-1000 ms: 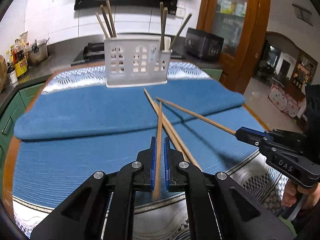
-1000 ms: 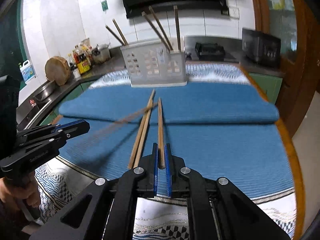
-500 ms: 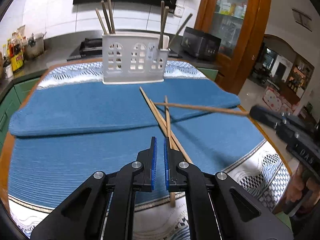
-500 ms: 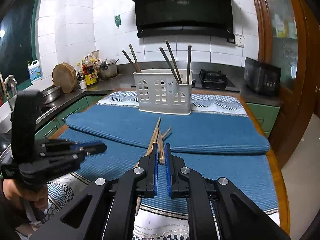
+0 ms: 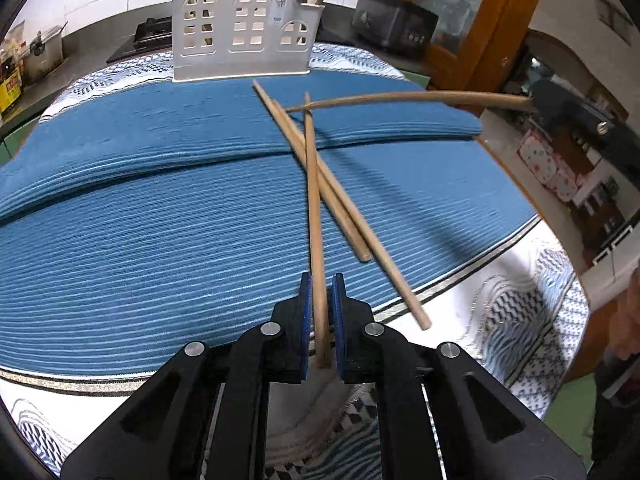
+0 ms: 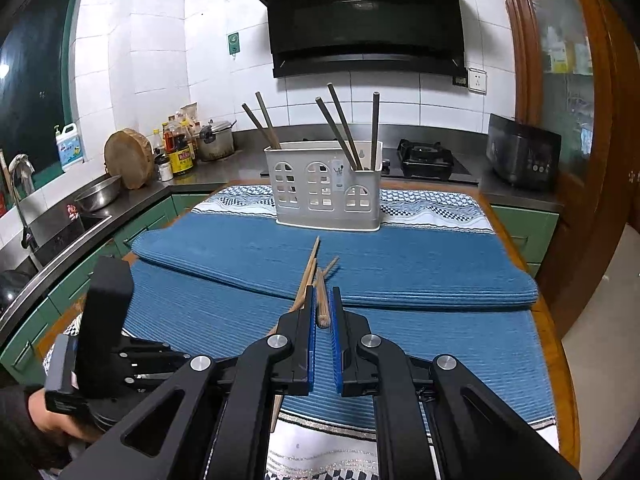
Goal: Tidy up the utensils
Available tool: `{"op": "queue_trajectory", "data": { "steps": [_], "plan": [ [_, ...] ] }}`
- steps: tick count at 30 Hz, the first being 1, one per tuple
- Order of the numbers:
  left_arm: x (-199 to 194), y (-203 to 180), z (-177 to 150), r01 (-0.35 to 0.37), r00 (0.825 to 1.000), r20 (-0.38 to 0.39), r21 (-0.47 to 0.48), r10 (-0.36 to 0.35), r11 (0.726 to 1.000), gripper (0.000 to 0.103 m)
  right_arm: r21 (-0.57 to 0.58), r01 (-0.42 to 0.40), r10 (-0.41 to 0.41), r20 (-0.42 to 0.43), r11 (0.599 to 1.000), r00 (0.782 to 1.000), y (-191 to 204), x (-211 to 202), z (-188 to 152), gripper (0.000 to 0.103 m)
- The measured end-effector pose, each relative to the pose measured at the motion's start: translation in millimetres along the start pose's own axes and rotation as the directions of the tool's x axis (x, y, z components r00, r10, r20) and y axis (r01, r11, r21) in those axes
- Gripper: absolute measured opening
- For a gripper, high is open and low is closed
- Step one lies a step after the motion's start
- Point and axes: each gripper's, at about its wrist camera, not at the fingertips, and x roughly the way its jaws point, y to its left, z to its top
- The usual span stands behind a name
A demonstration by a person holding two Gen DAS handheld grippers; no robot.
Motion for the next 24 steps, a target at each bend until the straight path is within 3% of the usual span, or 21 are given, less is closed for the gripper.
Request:
{"op": "queue_trajectory", "data": {
  "steps": [5, 9, 14, 24],
  "plan": [
    [4.6, -4.0, -1.6, -0.021, 1.0, -0.006, 0.026, 0.021, 0.999, 0.016, 0.001, 0.0, 0.0, -0.001, 1.0, 1.0, -0.8, -0.1, -0.2, 0.007],
    [6.0, -8.5, -1.5, -0.074, 0.997, 0.001, 0.052, 0.074, 0.996, 0.007, 0.002, 0.001, -0.001, 0.003, 1.0, 1.0, -0.1, 0.2, 1.8, 0.007],
    [-3.2, -4.4, 1.1, -0.072, 0.997, 0.02, 0.043, 0.071, 0.996, 0.005, -0.004, 0.01, -0.01, 0.015, 1.0, 1.0, -1.0, -3.5, 7.8, 0.007],
    [-57.2, 13.1, 32.7, -0.116, 0.973, 0.205, 0.041, 0.106, 0.992, 0.005, -0.016, -0.007, 0.008, 0.081, 1.0, 0.997, -13.2, -17.6, 49.2, 0.007]
  ]
}}
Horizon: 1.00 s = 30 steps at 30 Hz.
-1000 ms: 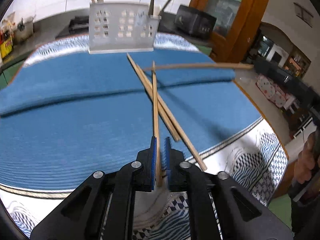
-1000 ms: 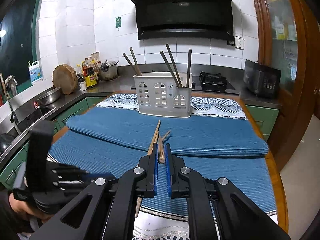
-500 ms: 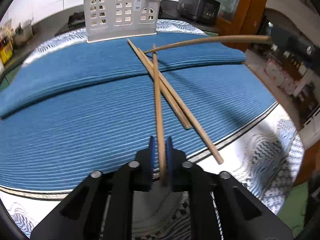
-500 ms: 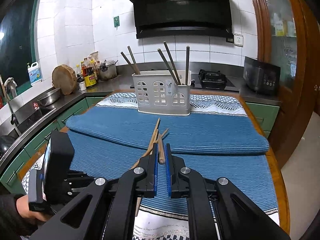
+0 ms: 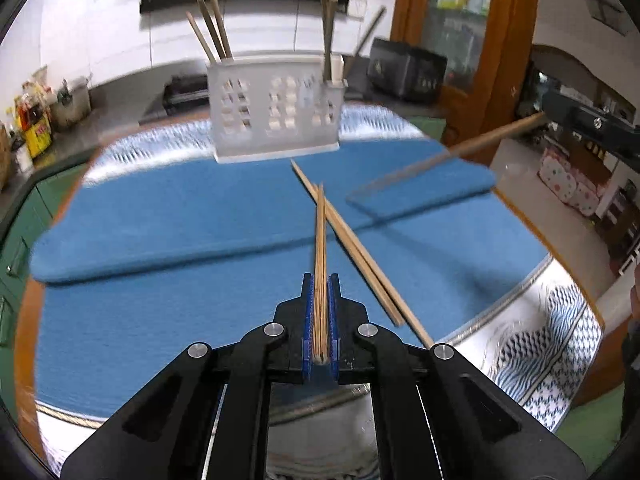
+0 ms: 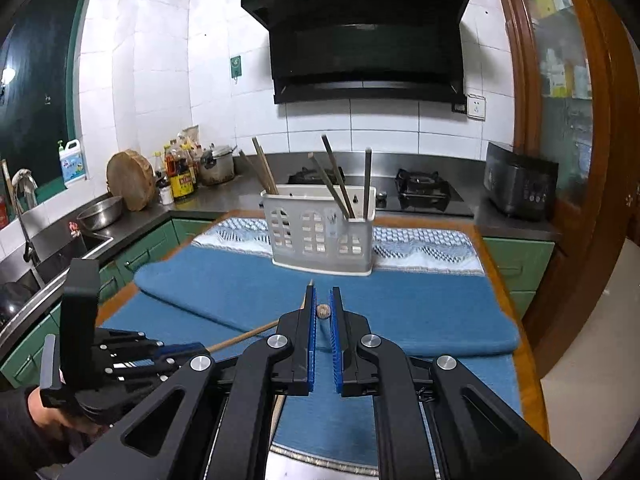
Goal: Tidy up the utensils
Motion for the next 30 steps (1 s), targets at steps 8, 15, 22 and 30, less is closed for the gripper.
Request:
{"op": "queue_trajectory", "data": {
  "steps": [8, 15, 22, 30],
  "plan": [
    [-21.4, 10.2, 29.3, -0.005, 0.995, 0.101, 0.018, 0.003, 1.0, 0.005, -0.024, -0.019, 0.02, 0.029, 1.0, 0.999, -7.2, 1.5, 38.5, 0.007],
    [-23.4, 19.3, 61.5, -0.008, 0.991, 0.137, 0.049, 0.001, 0.999, 0.005, -0.069, -0.032, 0.033, 0.021, 0.997, 0.999, -16.7, 16.8, 92.1, 0.007],
    [-22.8, 36.0, 111.4, 0.011, 0.989, 0.147, 0.059, -0.02, 0.998, 0.005, -0.111, -0.012, 0.015, 0.026, 0.994, 1.0, -26.8, 26.9, 157.0, 0.007],
    [-27.6, 45.1, 163.6, 0.009, 0.984, 0.179, 0.073, -0.022, 0.997, 0.005, -0.183, 0.052, -0.054, -0.005, 0.982, 0.999, -23.0, 61.9, 198.6, 0.007]
  ]
}}
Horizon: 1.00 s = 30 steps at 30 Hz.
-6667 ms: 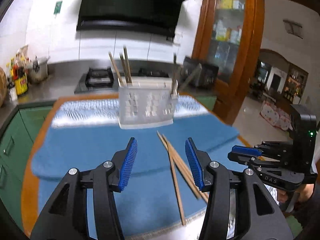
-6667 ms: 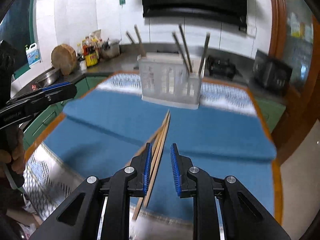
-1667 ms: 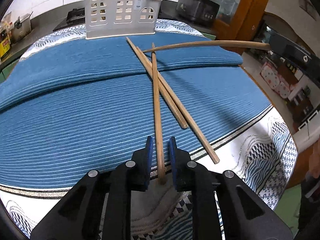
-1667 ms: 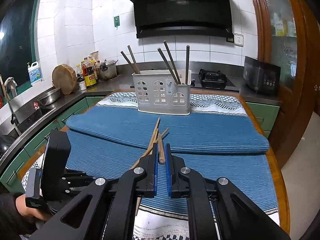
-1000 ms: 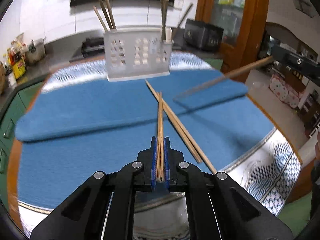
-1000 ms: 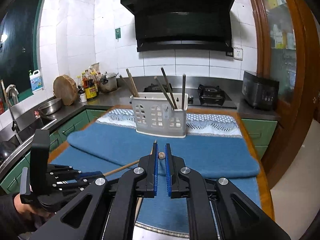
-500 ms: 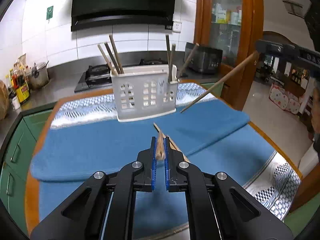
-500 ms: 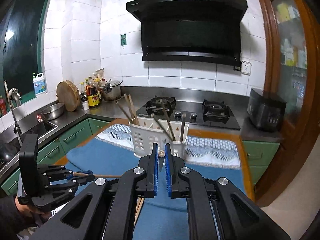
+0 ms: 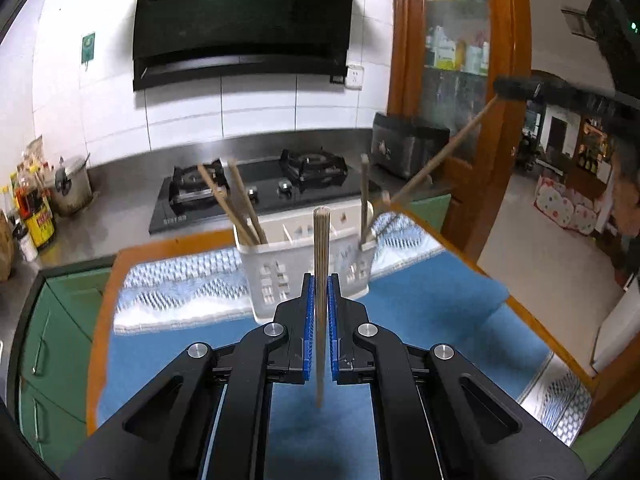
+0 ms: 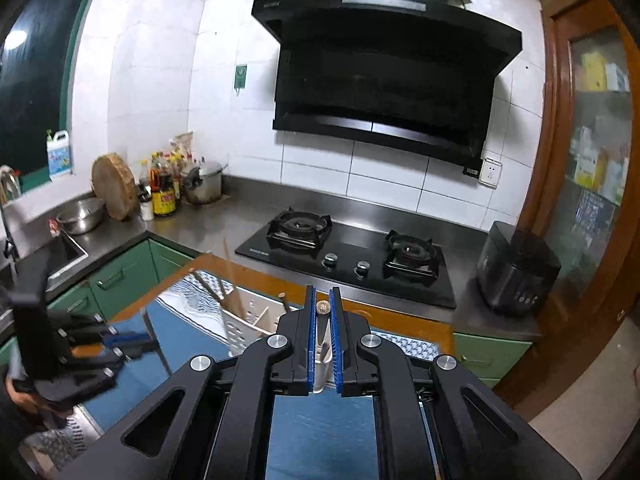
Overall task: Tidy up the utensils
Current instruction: 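Lower both chopsticks into the white holder and open both grippers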
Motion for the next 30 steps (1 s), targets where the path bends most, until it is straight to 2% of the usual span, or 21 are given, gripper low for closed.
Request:
{"op": "queue_trajectory", "data": {
  "steps": [6, 10, 17, 22, 30],
  "plan": [
    [-12.9, 7.7, 53.6, -0.025, 0.996, 0.087, 0.013, 0.024, 1.0, 0.005, -0.042, 0.006, -0.009, -0.09, 0.999, 0.996, 4.7, 42.8, 1.6, 0.007],
    [-18.7, 11.7, 90.7, -0.047, 0.986, 0.159, 0.012, 0.045, 0.999, 0.005, -0.055, -0.003, -0.005, -0.146, 0.998, 0.989, 7.1, 65.6, -3.9, 0.007],
    [-0.4, 15.0, 135.6, -0.089, 0.963, 0.253, -0.009, 0.088, 0.996, 0.005, -0.071, -0.005, -0.007, -0.173, 0.997, 0.985, 10.9, 84.9, -9.5, 0.007],
    [24.8, 16.4, 143.1, -0.113, 0.959, 0.259, -0.023, 0.115, 0.993, 0.005, -0.075, -0.004, -0.01, -0.186, 0.997, 0.982, 7.4, 96.6, -11.8, 0.007],
    [69.9, 33.8, 125.1, -0.119, 0.98, 0.156, -0.049, 0.125, 0.992, 0.005, -0.075, -0.016, -0.001, -0.219, 0.997, 0.976, 6.6, 113.5, -23.4, 0.007]
  ]
}}
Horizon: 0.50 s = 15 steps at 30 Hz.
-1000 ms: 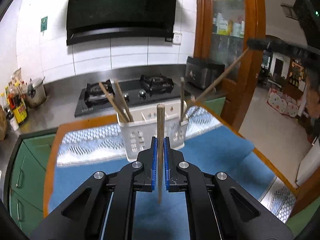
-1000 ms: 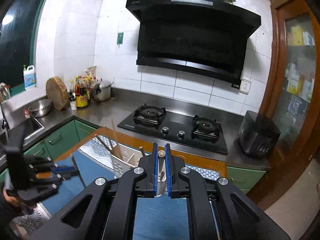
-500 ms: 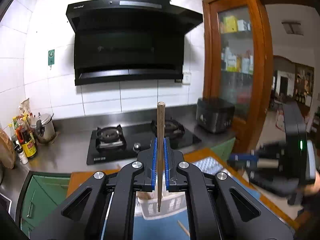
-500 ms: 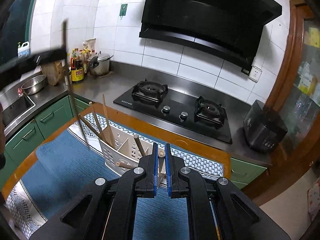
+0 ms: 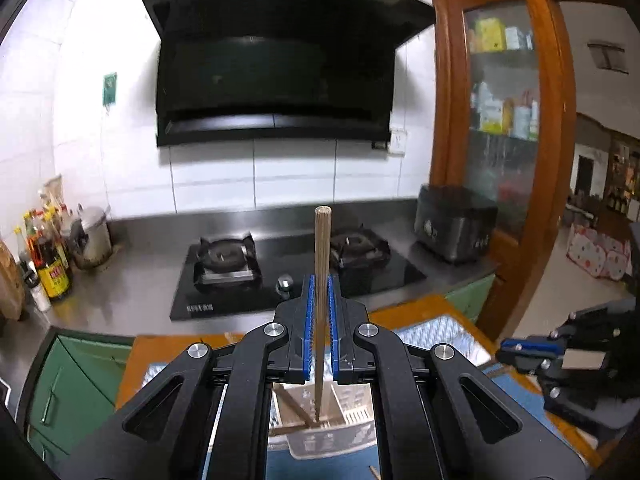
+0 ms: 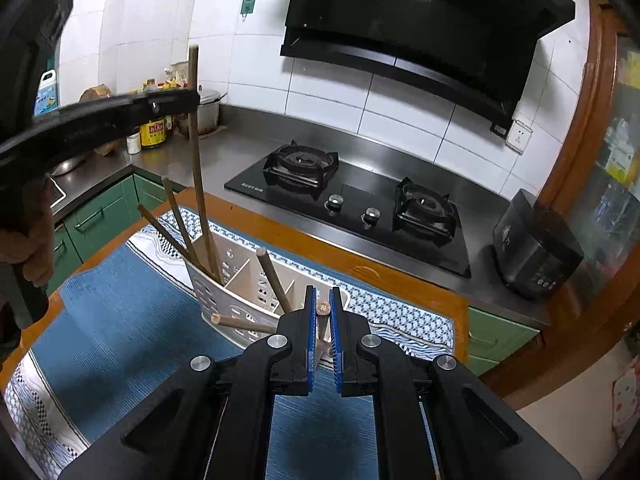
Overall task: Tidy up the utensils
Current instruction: 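Lower both chopsticks into the white holder and open both grippers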
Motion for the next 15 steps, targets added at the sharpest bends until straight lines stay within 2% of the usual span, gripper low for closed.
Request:
{"op": "queue_trajectory", "data": {
  "steps": [4, 12, 13, 15],
  "plan": [
    [13.8, 3.8, -11.5, 0.0, 0.998, -0.059, 0.004, 0.0, 1.0, 0.006, 0.012, -0.006, 0.006, -0.015, 1.0, 1.0, -0.5, 7.2, -3.6, 0.007],
    [-0.2, -3.4, -17.9, -0.005, 0.997, -0.071, 0.062, 0.009, 0.998, 0.009, 0.032, -0.001, 0.0, 0.032, 0.999, 1.0, 0.1, -14.4, -6.9, 0.017],
    [-5.6, -4.9, -18.6, -0.005, 0.998, -0.068, 0.068, 0.01, 0.998, 0.013, 0.037, 0.003, -0.005, 0.047, 0.999, 0.999, 1.3, -22.1, -8.8, 0.018],
    [-21.2, -8.1, -22.0, -0.004, 0.998, -0.06, 0.082, 0.009, 0.997, 0.035, 0.052, -0.006, 0.002, 0.069, 0.999, 0.998, 3.1, -36.2, -14.7, 0.018]
  ]
}}
